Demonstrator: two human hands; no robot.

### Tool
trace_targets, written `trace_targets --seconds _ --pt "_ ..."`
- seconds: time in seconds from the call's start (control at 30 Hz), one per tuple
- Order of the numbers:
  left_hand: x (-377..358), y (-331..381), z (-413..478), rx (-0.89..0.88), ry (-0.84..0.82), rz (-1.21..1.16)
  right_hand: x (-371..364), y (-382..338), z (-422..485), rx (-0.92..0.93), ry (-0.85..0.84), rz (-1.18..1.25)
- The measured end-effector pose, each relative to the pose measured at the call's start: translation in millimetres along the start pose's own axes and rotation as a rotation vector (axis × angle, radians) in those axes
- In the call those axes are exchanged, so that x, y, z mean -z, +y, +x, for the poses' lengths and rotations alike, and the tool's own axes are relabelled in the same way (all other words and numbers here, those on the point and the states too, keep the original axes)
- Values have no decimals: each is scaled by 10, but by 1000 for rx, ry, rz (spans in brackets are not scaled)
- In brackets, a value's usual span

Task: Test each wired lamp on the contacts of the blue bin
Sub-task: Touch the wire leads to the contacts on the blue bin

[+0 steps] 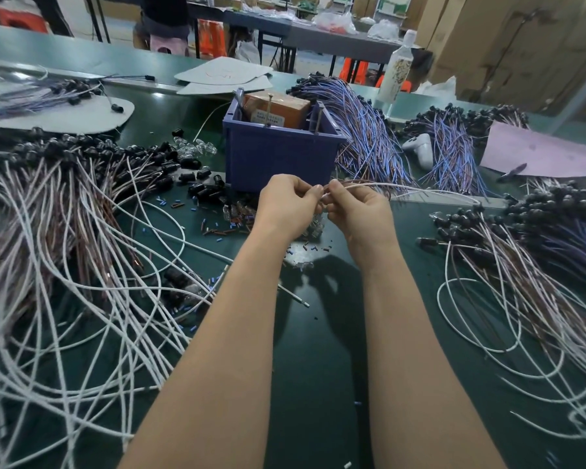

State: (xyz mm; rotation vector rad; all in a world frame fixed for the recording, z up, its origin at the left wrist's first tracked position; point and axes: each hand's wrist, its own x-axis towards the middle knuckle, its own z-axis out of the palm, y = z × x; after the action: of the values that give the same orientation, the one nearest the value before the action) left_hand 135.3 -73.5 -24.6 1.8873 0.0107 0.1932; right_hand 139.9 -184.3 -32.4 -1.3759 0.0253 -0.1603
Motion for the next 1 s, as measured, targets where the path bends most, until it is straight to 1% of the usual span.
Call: trace_targets --seconds 0.13,0.2,0.27,0.33,0.4,0.47,0.53,0.6,0.73,1.0 --pt "53 -9 -8 39 -9 42 33 1 15 -2 62 34" --pt "136 -39 10 78 50 80 108 -32 34 -9 132 125" --pt "228 -63 30 104 150 139 145 -51 41 -13 170 189" --pt "268 -56 31 103 201 214 109 -39 32 -23 151 205" --pt "243 -11 10 70 158 269 36 -24 27 -33 124 216" --pt "198 35 -11 34 71 189 -6 -27 23 -39 107 235" --pt "146 72 -45 34 -26 56 -4 -26 24 -40 90 235" --pt "91 76 -65 40 -82 -7 4 -25 16 -36 57 213" --pt "34 62 -80 41 -68 -115 -9 -26 -2 -44 1 162" --pt "60 17 -69 98 -2 -232 -8 -17 -1 -39 2 88"
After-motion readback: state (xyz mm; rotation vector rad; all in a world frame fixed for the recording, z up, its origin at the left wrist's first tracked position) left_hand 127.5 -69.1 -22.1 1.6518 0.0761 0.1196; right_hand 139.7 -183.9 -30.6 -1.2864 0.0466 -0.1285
